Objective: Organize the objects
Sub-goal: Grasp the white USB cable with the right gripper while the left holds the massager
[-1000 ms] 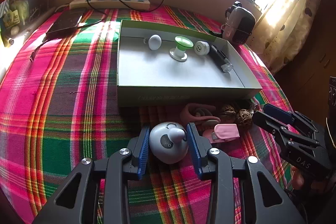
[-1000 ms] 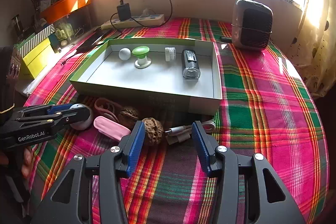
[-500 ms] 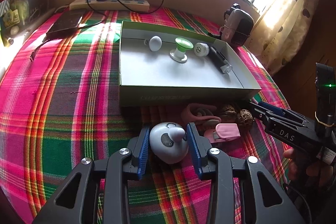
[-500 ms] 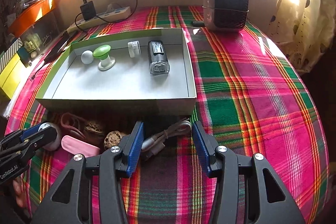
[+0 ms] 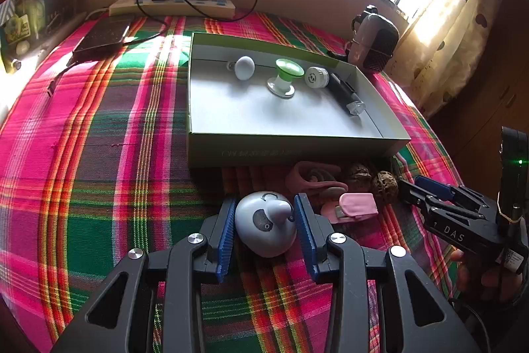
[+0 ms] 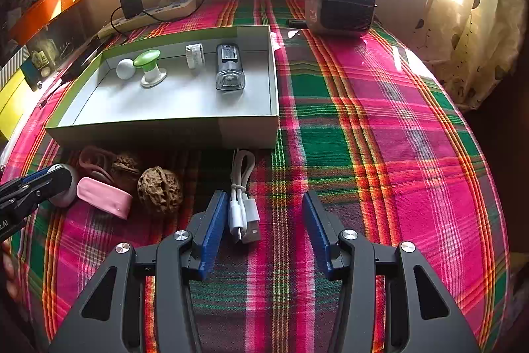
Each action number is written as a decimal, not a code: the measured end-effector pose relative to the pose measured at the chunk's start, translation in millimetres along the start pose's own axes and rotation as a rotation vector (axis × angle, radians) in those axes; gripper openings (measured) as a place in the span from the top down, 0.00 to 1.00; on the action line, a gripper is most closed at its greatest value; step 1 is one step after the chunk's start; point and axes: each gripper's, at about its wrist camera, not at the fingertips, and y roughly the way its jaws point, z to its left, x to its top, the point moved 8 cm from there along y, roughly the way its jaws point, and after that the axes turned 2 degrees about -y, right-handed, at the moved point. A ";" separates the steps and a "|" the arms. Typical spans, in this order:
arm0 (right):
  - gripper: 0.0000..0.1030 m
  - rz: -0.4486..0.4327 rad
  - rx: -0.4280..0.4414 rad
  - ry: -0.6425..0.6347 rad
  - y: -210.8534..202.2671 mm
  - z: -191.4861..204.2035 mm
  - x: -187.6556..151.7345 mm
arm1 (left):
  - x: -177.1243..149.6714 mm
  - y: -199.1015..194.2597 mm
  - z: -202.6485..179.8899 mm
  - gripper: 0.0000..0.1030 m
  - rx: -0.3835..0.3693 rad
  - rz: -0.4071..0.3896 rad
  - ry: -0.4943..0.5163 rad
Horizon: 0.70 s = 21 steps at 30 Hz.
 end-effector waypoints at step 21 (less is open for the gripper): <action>0.69 -0.030 0.037 -0.025 -3.7 1.6 -2.3 | -1.1 0.2 -1.1 0.67 0.011 -0.006 0.000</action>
